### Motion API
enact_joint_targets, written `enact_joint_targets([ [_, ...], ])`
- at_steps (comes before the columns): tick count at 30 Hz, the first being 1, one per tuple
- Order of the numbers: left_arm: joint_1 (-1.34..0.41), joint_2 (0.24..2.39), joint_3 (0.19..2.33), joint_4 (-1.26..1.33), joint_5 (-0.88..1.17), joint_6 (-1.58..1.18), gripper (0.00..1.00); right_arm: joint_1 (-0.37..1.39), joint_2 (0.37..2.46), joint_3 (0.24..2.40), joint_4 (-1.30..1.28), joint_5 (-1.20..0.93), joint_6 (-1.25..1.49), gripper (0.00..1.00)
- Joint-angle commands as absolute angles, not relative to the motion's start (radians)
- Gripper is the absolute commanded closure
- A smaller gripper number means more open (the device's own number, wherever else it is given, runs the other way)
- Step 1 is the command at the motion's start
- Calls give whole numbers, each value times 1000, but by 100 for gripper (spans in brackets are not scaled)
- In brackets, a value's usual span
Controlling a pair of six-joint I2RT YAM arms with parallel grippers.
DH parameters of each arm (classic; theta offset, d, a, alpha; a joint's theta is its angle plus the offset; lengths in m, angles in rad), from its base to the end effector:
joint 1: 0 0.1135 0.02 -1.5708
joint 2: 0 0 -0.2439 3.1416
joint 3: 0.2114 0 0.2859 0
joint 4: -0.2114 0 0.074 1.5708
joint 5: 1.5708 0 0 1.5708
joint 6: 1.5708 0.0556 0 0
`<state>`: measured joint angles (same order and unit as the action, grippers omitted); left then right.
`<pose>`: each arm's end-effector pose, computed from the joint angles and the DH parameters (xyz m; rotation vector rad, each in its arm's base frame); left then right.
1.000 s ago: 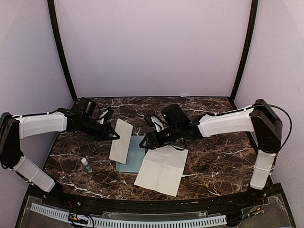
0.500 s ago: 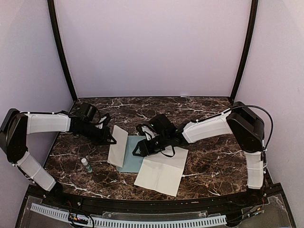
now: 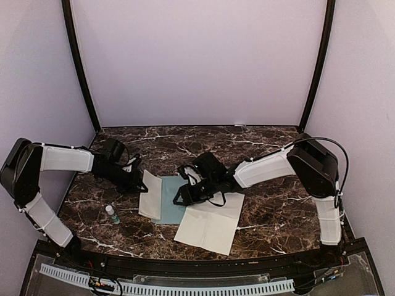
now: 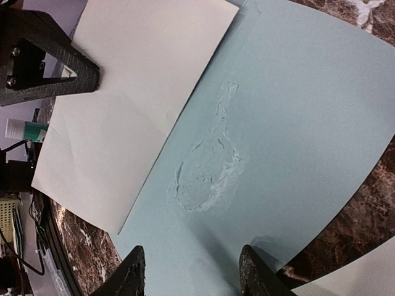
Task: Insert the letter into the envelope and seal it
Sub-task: Place the letter in the envelope.
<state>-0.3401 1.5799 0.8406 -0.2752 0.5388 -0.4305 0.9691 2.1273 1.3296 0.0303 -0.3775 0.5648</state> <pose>0.3049 -0.1381 0.1100 0.0895 2.6710 -0.9676 0.2534 0.4052 0.0752 -0.7252 2.4928 1.1187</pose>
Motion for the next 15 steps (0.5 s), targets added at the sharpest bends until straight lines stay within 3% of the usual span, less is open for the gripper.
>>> enact_joint_targets([
  [1,-332,1607,826,-326,547,-436,100,976,2152,1347,42,-343,589,51],
  [15,-325,1631,805,-267,555,-474,100,975,2153,1330,74,-356,602,53],
])
